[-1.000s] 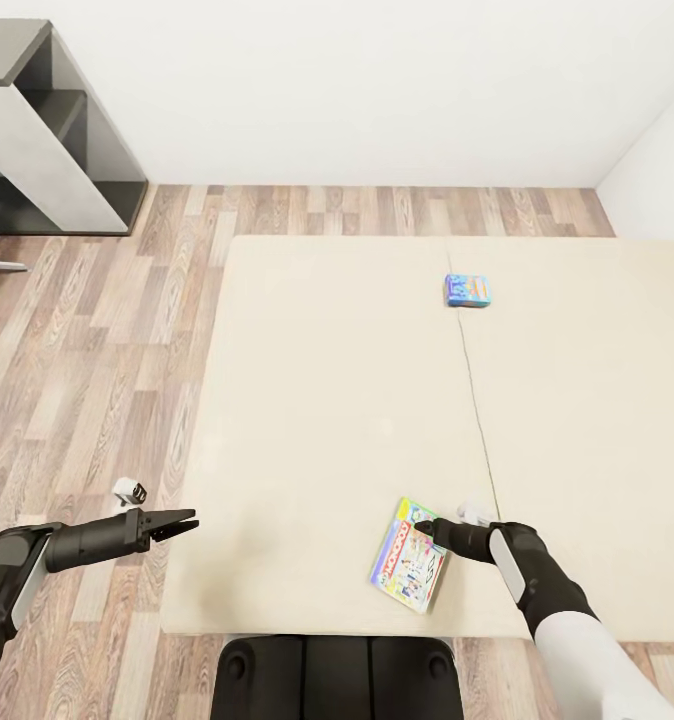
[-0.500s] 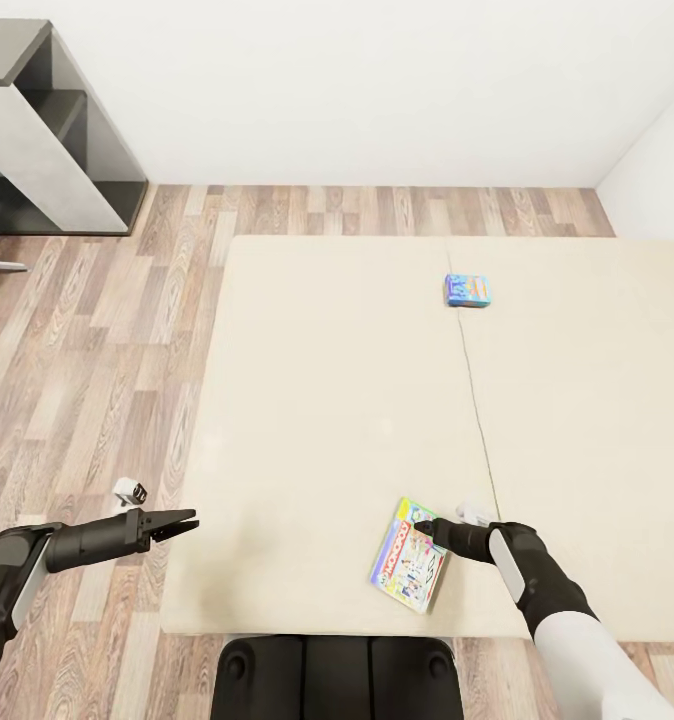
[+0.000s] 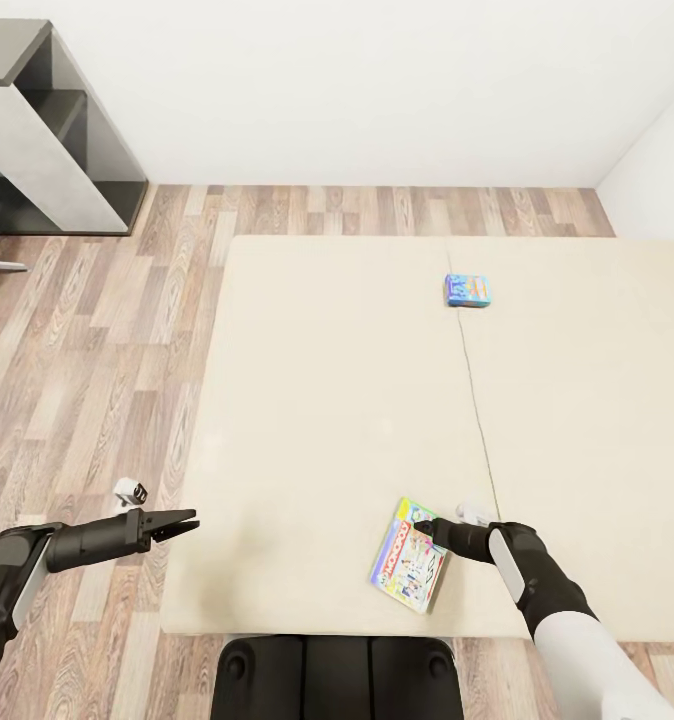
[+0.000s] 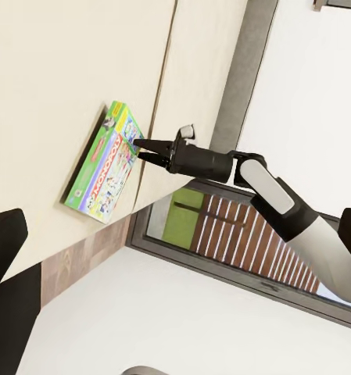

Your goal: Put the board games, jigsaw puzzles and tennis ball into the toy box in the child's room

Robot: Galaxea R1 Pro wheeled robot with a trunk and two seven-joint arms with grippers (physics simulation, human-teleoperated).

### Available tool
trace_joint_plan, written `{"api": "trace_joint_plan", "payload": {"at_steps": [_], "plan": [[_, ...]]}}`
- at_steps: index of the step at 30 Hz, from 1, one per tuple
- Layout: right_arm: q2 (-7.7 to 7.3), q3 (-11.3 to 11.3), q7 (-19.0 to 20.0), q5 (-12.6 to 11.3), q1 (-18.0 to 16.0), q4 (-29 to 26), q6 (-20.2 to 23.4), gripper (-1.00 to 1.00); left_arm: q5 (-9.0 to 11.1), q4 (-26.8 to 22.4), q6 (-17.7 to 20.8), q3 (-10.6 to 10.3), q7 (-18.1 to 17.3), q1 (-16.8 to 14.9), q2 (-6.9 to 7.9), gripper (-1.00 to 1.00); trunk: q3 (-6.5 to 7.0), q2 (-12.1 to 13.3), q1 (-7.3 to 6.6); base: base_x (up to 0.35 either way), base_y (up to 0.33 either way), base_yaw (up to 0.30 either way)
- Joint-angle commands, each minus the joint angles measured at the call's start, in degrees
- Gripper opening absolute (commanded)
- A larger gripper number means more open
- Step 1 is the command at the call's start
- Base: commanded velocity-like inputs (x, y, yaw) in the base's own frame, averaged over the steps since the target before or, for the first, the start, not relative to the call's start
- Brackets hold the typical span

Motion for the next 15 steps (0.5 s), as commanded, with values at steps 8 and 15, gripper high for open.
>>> {"api": "trace_joint_plan", "payload": {"at_steps": [8,15], "plan": [[0.02,-0.1,0.0,-0.3,0.0,-0.1,0.4,1.0,0.0,0.0,0.6,0.0,-0.2,0.0,0.01,1.0,-0.05,-0.1,0.03,0.0,0.0,0.0],[0.08,-0.1,0.0,-0.3,0.0,0.0,0.4,1.0,0.0,0.0,0.6,0.1,-0.2,0.0,0.01,1.0,-0.05,-0.1,0.03,0.0,0.0,0.0]]}}
